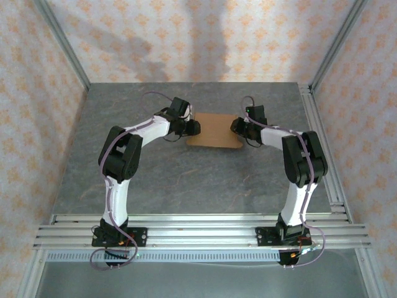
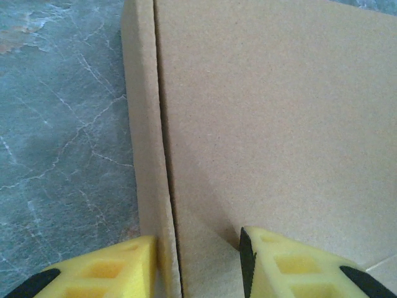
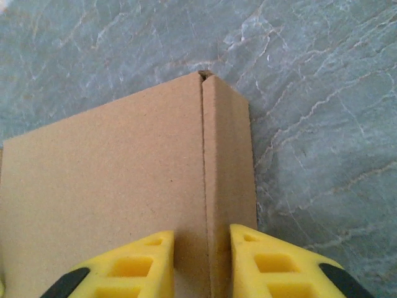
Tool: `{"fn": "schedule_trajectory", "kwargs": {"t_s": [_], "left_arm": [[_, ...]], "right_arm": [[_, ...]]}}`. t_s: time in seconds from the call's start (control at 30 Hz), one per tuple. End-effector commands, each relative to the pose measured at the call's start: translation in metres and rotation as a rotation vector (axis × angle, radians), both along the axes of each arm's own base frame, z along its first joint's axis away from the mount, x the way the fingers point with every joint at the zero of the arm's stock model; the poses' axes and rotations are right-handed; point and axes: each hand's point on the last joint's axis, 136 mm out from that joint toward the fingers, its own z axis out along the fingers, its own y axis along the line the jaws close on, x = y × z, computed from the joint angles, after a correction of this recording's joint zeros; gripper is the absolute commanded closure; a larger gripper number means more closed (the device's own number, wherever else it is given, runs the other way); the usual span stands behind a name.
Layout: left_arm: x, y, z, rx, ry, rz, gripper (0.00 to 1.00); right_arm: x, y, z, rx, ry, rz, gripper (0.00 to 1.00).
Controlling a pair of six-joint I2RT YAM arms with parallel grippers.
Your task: Fold the paper box
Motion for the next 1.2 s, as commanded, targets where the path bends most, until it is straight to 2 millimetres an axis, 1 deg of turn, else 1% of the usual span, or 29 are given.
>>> {"fn": "schedule_trajectory", "kwargs": {"t_s": [0.0,0.1,0.2,0.3,0.37,0.47,0.5,0.6,0.63,0.73,0.8,0.87,1.0,1.07,1.17], "left_arm": [[-0.014,-0.035,0.004,-0.107,0.019,-0.079,0.6],[-0.014,-0.036,0.003,-0.104,0.021,-0.085,0.6],[-0.013,-0.037,0.004,-0.102,0.018,-0.085,0.6],[-0.013,-0.031,0.004,-0.071,0.014,-0.082,0.6],[-0.014,-0.023,0.003,-0.033,0.015,-0.069,0.6],[-0.015,-0.006,-0.001,0.022,0.034,-0.033,0.6],[-0.015,-0.001,-0.002,0.027,0.039,-0.022,0.6],[-0.016,0.004,0.002,0.011,0.032,-0.016,0.58],[-0.017,0.002,0.005,-0.001,0.027,-0.024,0.57],[-0.015,-0.003,0.019,-0.031,0.003,-0.055,0.45],[-0.011,-0.001,0.026,-0.031,-0.01,-0.053,0.38],[-0.006,0.005,0.03,-0.019,-0.022,-0.046,0.33],[0.003,0.013,0.022,-0.012,0.008,-0.055,0.31],[0.004,0.014,0.017,-0.023,0.035,-0.07,0.34],[0.006,0.016,0.013,-0.057,0.05,-0.075,0.46]], "right_arm": [[-0.03,0.044,-0.034,0.132,0.155,0.055,0.81],[-0.03,0.05,-0.038,0.188,0.157,0.015,0.87],[-0.029,0.051,-0.04,0.197,0.155,-0.008,0.93],[-0.028,0.045,-0.037,0.162,0.14,-0.018,0.93],[-0.027,0.034,-0.032,0.118,0.123,-0.046,0.93],[-0.024,0.008,-0.016,0.065,0.073,-0.126,0.79],[-0.022,-0.002,-0.009,0.057,0.052,-0.154,0.73],[-0.023,-0.026,0.005,0.043,0.009,-0.215,0.56],[-0.023,-0.033,0.009,0.04,0.001,-0.228,0.51],[-0.028,-0.046,0.012,0.027,0.001,-0.246,0.39],[-0.031,-0.052,0.011,0.028,0.005,-0.258,0.35],[-0.034,-0.055,0.009,0.039,0.004,-0.26,0.34],[-0.034,-0.05,0.005,0.081,0.013,-0.238,0.33],[-0.034,-0.047,0.004,0.1,0.014,-0.231,0.33],[-0.033,-0.043,0.002,0.117,0.02,-0.213,0.33]]}}
